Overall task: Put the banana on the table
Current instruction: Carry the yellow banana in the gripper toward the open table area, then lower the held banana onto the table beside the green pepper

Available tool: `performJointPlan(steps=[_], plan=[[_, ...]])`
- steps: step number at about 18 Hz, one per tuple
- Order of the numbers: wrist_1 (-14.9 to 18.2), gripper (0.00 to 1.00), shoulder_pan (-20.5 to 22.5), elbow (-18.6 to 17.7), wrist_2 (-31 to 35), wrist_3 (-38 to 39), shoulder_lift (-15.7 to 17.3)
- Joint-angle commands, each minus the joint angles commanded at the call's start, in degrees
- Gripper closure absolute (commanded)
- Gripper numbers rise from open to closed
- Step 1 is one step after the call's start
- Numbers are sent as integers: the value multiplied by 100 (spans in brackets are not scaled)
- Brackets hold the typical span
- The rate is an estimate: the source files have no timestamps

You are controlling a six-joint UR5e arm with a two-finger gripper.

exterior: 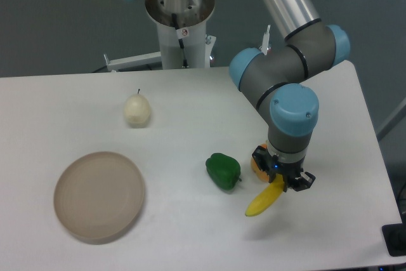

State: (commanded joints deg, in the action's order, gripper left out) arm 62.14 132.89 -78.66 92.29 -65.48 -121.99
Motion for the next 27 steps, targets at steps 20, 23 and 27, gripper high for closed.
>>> performJointPlan(steps=[20, 23, 27], plan=[[150, 82, -1133, 395, -79, 4577, -430], [88, 82, -1169, 387, -79, 5281, -518], [62, 81, -1230, 290, -53, 5467, -642]])
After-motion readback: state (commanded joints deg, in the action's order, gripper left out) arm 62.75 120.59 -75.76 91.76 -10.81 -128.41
